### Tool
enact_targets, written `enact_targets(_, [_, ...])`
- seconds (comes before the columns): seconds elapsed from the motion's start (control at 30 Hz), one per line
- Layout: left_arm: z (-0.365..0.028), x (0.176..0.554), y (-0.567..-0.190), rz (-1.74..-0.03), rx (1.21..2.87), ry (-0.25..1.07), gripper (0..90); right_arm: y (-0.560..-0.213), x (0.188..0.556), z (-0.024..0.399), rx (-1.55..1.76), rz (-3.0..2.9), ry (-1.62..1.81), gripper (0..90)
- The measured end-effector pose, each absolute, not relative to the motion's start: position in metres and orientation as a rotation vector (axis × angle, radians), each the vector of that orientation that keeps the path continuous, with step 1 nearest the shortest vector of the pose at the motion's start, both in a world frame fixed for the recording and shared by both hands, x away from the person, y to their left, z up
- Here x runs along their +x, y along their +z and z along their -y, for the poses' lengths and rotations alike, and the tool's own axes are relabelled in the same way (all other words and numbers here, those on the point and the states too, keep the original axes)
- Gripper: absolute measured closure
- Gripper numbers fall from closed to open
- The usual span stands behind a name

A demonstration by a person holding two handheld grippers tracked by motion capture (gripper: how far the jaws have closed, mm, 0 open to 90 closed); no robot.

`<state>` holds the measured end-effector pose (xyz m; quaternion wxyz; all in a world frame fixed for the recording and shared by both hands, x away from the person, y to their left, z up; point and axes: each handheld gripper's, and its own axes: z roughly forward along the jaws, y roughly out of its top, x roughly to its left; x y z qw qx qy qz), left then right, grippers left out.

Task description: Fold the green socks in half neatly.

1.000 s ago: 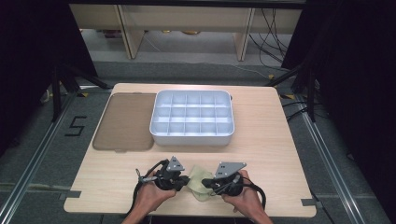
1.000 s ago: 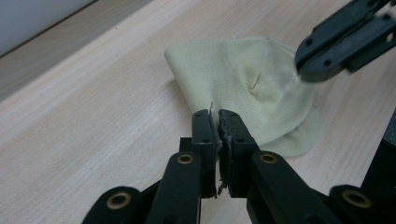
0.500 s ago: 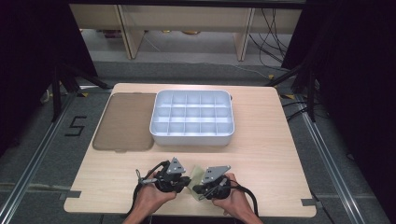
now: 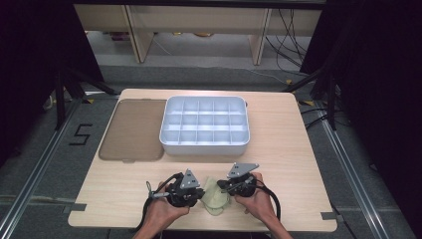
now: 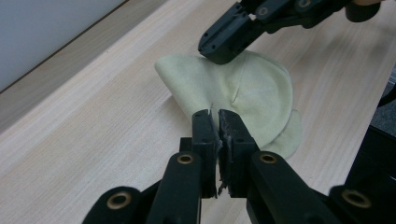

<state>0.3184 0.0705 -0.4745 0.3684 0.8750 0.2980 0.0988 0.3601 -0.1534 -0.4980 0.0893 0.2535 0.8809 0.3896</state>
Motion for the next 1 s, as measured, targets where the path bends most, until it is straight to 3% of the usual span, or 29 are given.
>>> enact_targets(0.3, [-0.071, 0.319, -0.474, -0.767, 2.241, 0.256, 85.4, -0.499, 0.365, 0.154, 0.764, -2.611, 1.126, 89.4])
enact_targets(0.53, [-0.071, 0.318, -0.471, -0.769, 2.233, 0.262, 85.3, -0.486, 0.345, 0.17, 0.75, -2.634, 1.159, 89.3])
enact_targets(1.0, [-0.064, 0.31, -0.464, -0.735, 2.211, 0.293, 85.3, -0.499, 0.331, 0.169, 0.756, -2.71, 1.094, 89.2])
